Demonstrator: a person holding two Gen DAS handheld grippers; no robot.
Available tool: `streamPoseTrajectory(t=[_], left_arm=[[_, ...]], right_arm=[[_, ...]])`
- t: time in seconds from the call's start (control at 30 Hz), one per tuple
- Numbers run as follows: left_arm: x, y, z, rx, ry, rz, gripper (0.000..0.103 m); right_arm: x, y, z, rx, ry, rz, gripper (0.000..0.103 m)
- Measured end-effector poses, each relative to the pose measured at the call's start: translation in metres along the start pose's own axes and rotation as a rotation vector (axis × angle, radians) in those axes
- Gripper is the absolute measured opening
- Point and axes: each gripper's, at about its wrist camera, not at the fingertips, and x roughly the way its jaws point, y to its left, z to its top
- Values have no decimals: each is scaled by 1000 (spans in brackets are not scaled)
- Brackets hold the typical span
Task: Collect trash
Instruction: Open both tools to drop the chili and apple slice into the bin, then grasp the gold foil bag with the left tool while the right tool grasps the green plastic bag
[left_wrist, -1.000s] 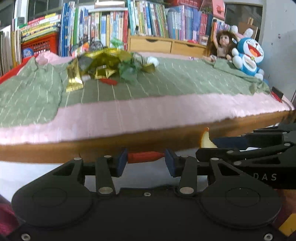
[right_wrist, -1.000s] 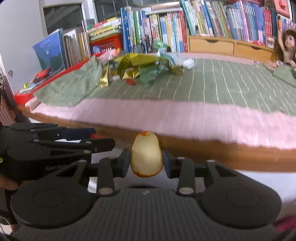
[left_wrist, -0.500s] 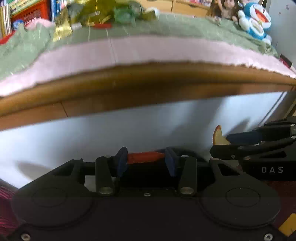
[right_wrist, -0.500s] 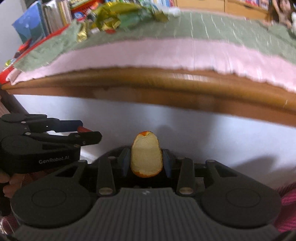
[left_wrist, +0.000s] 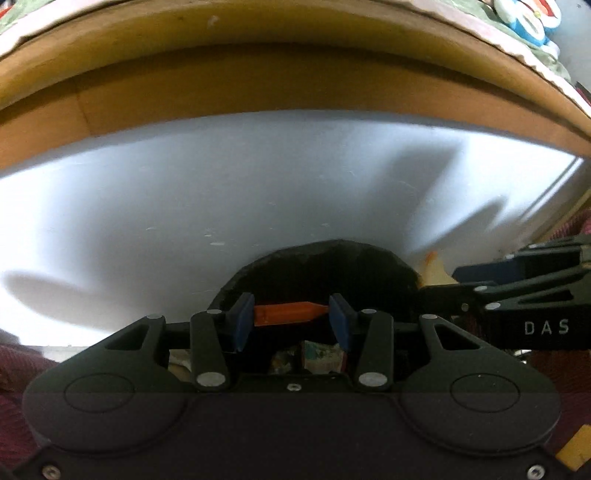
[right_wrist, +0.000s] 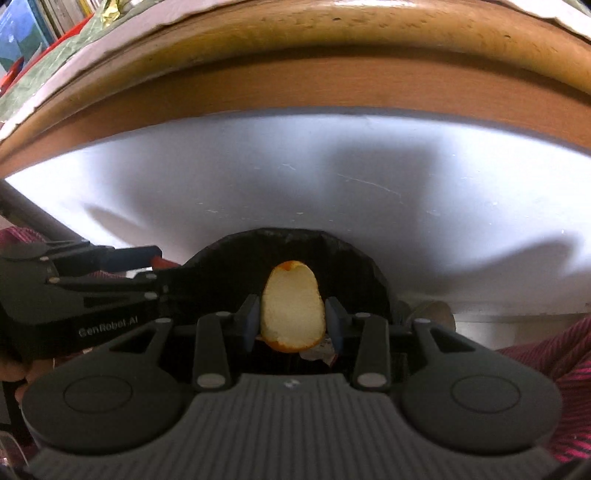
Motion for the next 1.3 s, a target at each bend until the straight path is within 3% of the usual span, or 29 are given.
streamPoseTrajectory(t=[0.07, 0.1, 0.4, 0.73, 1.0, 1.2, 1.3], left_arm=[[0, -3, -1, -1, 3, -3, 69], [0, -3, 0, -3, 2, -1, 72], [2, -7, 0, 14, 5, 9, 82], [-17, -9, 2, 17, -49, 3, 83], [-102, -11, 22, 91, -293, -55, 88], [-154, -4, 49, 88, -514, -13, 96], [-159, 6, 70, 69, -566, 71, 96]], right_arm=[[-1, -3, 0, 9, -1, 3, 67], [-2, -4, -1, 12, -2, 3, 70], [-3, -3, 3, 24, -4, -5, 74], [-21, -1, 7, -6, -48, -2, 75], [-97, 10, 26, -136, -238, 97, 80], [-136, 13, 54, -201, -386, 69, 82], [-141, 12, 71, -199, -444, 22, 82]])
